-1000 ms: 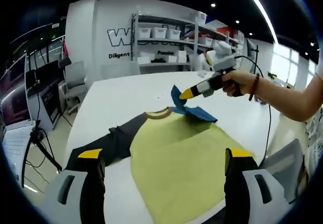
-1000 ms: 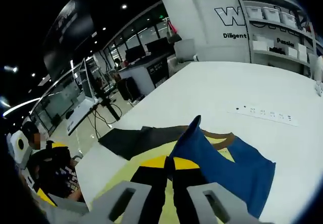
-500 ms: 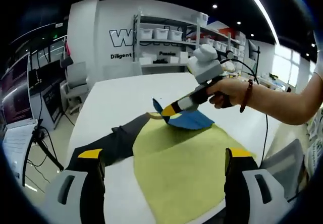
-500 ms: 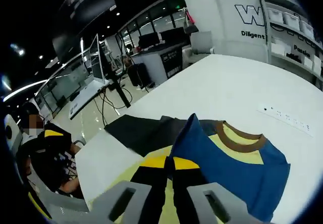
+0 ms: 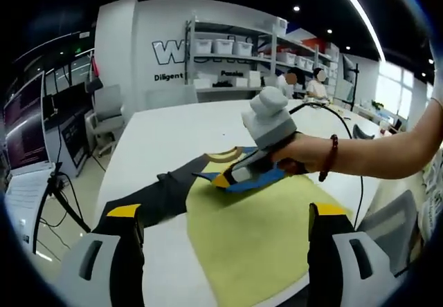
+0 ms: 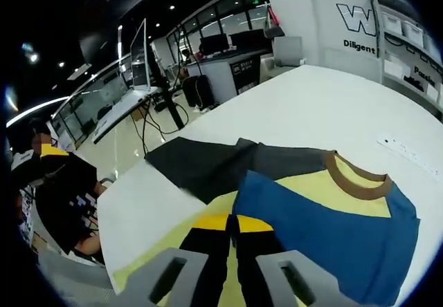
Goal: Fold the garment on the visible template until the final outline fits inside the template.
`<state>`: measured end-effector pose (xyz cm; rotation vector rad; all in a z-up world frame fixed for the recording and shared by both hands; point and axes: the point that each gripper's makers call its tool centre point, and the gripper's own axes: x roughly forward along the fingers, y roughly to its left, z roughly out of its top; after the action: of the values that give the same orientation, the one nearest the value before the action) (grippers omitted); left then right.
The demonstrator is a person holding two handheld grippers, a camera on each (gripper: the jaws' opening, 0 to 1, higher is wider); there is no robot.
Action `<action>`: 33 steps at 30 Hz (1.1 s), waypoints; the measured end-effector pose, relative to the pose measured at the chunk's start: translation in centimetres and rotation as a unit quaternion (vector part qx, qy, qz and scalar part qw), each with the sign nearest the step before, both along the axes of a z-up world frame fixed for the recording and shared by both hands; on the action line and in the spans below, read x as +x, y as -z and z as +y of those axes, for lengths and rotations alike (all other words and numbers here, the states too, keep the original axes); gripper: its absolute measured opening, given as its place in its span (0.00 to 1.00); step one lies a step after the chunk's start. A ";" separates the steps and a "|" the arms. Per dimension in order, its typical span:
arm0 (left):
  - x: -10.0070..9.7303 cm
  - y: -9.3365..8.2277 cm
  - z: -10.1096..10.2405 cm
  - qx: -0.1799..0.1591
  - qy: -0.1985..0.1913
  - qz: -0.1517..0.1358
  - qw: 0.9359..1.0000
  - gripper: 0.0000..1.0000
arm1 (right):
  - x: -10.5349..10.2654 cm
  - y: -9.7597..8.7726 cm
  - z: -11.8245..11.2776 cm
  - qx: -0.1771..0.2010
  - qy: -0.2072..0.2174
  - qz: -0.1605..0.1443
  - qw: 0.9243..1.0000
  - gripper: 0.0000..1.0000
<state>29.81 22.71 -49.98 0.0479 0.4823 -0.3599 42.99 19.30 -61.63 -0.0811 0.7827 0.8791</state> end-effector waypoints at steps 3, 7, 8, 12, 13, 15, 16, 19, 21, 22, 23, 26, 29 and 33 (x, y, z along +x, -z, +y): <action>-0.1 -0.1 0.3 -0.002 -0.005 -0.001 1.000 0.99 | -0.3 -0.2 1.1 0.045 -0.016 -0.002 0.999 0.00; -0.2 0.2 0.6 0.001 -0.012 0.003 1.000 0.99 | -0.7 -0.3 0.8 0.068 -0.018 0.017 0.997 0.07; -0.2 0.2 0.6 0.001 -0.012 0.003 1.000 0.99 | -0.8 -0.7 0.6 0.077 -0.016 0.013 0.997 0.09; -0.3 0.4 0.5 -0.001 -0.015 0.008 1.000 0.99 | -0.4 -1.2 -1.0 0.078 0.000 0.003 0.997 0.14; -0.4 0.5 0.5 0.000 -0.015 0.010 1.000 0.99 | -0.3 -1.3 -1.5 0.076 0.005 0.001 0.997 0.16; -0.4 0.5 0.4 0.001 -0.014 0.009 1.000 0.99 | 0.3 -1.6 -3.0 0.071 0.024 -0.012 0.997 0.19; -0.4 0.5 0.3 0.000 -0.014 0.008 1.000 0.99 | 0.6 -1.8 -4.0 0.069 0.035 -0.016 0.997 0.21; -0.2 0.3 0.1 0.007 -0.010 -0.001 1.000 0.99 | 2.3 -2.5 -6.7 0.070 0.082 -0.049 0.993 0.24; -0.1 0.4 0.0 0.011 -0.007 0.000 1.000 0.99 | 2.8 -2.4 -8.6 0.061 0.105 -0.052 0.991 0.26; -0.1 0.4 0.0 0.011 -0.007 0.000 1.000 0.99 | 3.0 -2.4 -9.1 0.058 0.112 -0.054 0.991 0.30; 0.0 0.5 -0.1 0.010 -0.008 0.004 1.000 0.99 | 3.6 -2.2 -10.9 0.048 0.137 -0.058 0.988 0.34; 0.2 0.7 -0.2 0.008 -0.012 0.009 1.000 0.99 | 4.2 -1.7 -13.3 0.037 0.160 -0.055 0.985 0.41; 0.2 0.8 -0.4 0.010 -0.011 0.010 1.000 0.99 | 4.6 -1.0 -16.3 0.019 0.191 -0.054 0.980 0.45; 0.2 1.0 -0.6 0.011 -0.008 0.016 1.000 0.99 | 4.8 -0.4 -18.5 -0.006 0.210 -0.060 0.976 0.52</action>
<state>29.97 22.12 -50.97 0.0598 0.5172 -0.3410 47.79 0.81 -61.22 0.0204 0.6601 0.4640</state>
